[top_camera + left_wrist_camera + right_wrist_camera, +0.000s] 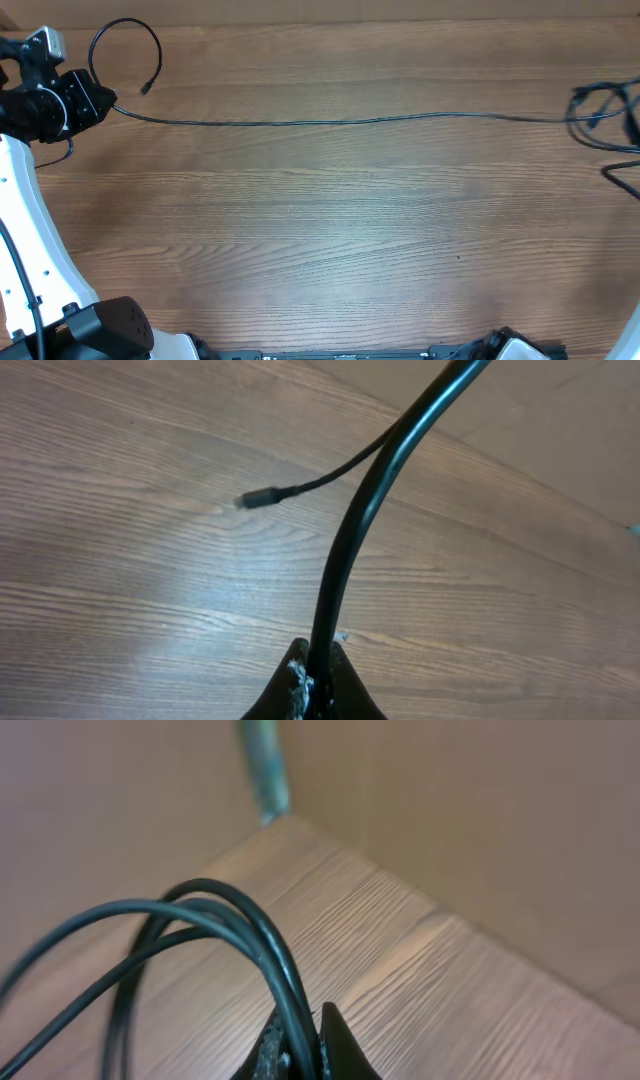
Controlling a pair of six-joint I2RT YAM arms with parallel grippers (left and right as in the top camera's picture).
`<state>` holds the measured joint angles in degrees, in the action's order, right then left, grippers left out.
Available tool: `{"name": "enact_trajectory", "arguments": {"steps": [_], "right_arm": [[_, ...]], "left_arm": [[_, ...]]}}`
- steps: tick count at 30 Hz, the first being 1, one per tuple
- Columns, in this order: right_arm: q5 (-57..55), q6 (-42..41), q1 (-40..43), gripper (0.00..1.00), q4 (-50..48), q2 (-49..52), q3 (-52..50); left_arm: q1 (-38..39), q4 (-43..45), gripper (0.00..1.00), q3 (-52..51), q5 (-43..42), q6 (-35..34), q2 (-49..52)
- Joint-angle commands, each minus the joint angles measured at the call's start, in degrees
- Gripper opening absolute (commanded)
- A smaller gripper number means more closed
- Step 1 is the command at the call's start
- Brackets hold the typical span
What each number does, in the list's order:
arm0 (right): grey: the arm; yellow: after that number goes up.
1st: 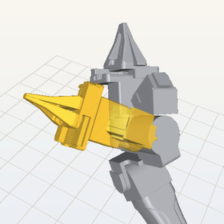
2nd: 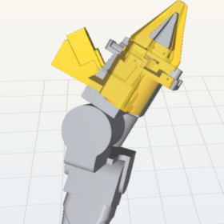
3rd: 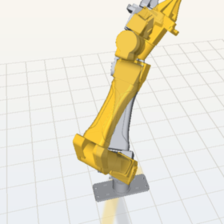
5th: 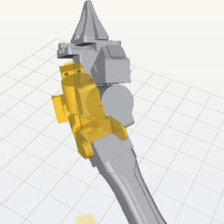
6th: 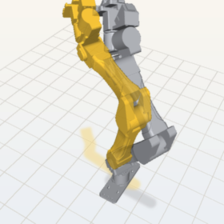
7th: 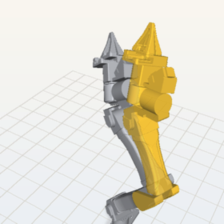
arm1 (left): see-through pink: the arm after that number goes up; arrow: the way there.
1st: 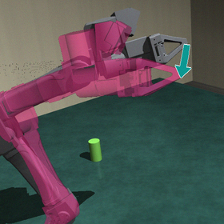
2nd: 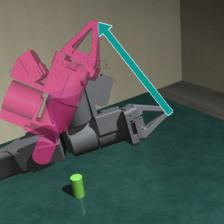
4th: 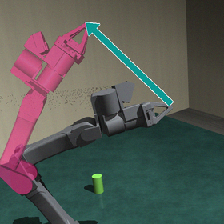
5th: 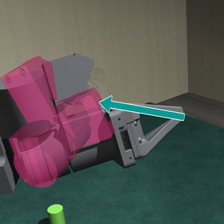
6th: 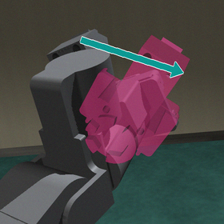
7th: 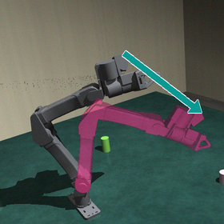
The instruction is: Untangle cables
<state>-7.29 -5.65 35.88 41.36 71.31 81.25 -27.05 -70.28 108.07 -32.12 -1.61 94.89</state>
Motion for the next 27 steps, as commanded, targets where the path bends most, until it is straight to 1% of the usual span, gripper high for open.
{"name": "enact_trajectory", "arguments": {"steps": [1, 4, 8, 12, 14, 15, 18, 21, 22, 24, 27], "right_arm": [[-4.7, 0.3, 4.5, 0.04, -2.9, -1.1, 1.0], [-4.7, 0.1, 8.5, 0.04, -3.8, -1.1, 1.0], [-4.7, -0.3, 13.0, 0.04, -4.4, -1.1, 1.0], [-4.0, -0.2, 14.5, 0.04, -4.8, -1.1, 1.0], [-1.2, 0.2, 14.4, 0.04, -4.8, -1.1, 1.0], [1.0, 0.2, 14.4, 0.04, -4.9, -1.1, 1.0], [12.7, 0.2, 14.4, 0.04, -5.4, -1.1, 1.0], [24.6, 0.2, 14.3, 0.04, -6.1, -1.1, 1.0], [27.5, 0.2, 13.9, 0.04, -6.3, -1.1, 1.0], [32.2, 0.2, 12.5, 0.04, -6.6, -1.1, 1.0], [35.2, 0.2, 8.6, 0.04, -7.2, -1.1, 1.0]], "left_arm": [[-2.1, 1.8, 0.04, -0.2, 2.8, -1.3, 0.2], [-5.3, 3.8, 0.04, -0.2, 2.8, -3.5, 0.2], [-12.0, 7.6, 0.04, -0.2, 2.6, -7.0, 0.2], [-17.5, 9.6, 0.05, -0.2, 0.3, -8.3, 0.2], [-18.9, 9.7, 0.05, -0.2, -2.3, -8.3, 0.2], [-19.1, 9.7, 0.05, -0.2, -3.9, -8.3, 0.2], [-18.4, 9.9, 0.05, -0.2, -8.5, -8.3, 0.2], [-16.4, 9.8, 0.05, -0.2, -10.9, -8.3, 0.2], [-15.4, 9.7, 0.06, -0.2, -11.5, -8.3, 0.2], [-13.1, 9.2, 0.08, -0.2, -12.6, -8.3, 0.2], [-8.6, 8.9, 0.06, -0.2, -12.9, -8.2, 0.2]]}}
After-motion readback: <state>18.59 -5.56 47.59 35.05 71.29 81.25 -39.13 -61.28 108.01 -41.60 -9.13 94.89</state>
